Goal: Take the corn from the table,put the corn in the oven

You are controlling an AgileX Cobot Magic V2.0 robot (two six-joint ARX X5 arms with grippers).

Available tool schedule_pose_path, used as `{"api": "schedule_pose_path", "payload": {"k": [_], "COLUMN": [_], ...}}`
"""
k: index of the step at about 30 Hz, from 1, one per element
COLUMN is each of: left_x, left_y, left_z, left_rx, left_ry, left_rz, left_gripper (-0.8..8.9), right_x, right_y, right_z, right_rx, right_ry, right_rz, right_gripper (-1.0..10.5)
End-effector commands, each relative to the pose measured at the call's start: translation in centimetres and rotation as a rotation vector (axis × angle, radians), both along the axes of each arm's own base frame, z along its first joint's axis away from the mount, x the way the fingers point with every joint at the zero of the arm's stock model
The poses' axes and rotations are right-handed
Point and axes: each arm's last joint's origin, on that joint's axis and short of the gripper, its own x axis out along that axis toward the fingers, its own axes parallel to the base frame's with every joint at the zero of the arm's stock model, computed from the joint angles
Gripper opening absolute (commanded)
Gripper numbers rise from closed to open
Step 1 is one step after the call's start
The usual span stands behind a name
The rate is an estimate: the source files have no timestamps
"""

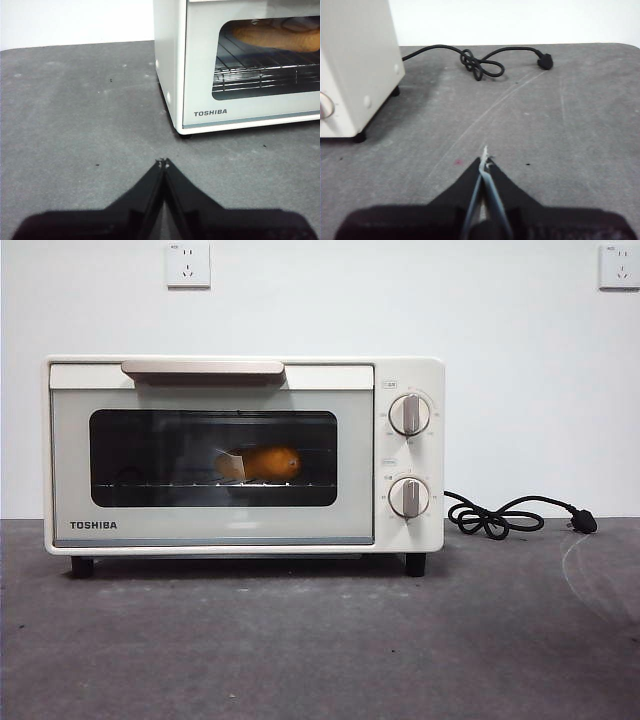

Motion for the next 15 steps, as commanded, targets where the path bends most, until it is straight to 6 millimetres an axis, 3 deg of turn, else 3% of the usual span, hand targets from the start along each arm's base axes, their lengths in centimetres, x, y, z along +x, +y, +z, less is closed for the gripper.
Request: {"api": "schedule_pose_path", "payload": {"k": [1,15], "left_x": [0.06,0.09], "left_y": [0.03,0.03], "left_z": [-0.16,-0.19], "left_rx": [0.012,0.012], "left_ry": [-0.001,0.003], "left_rz": [0.003,0.003], "left_gripper": [-0.04,-0.04], "right_x": [0.04,0.05], "right_y": [-0.02,-0.02], "right_z": [-0.26,-0.25], "right_rx": [0.022,0.024], "right_ry": [0.004,0.003], "right_rz": [-0.009,-0.009], "right_gripper": [0.0,0.0]}}
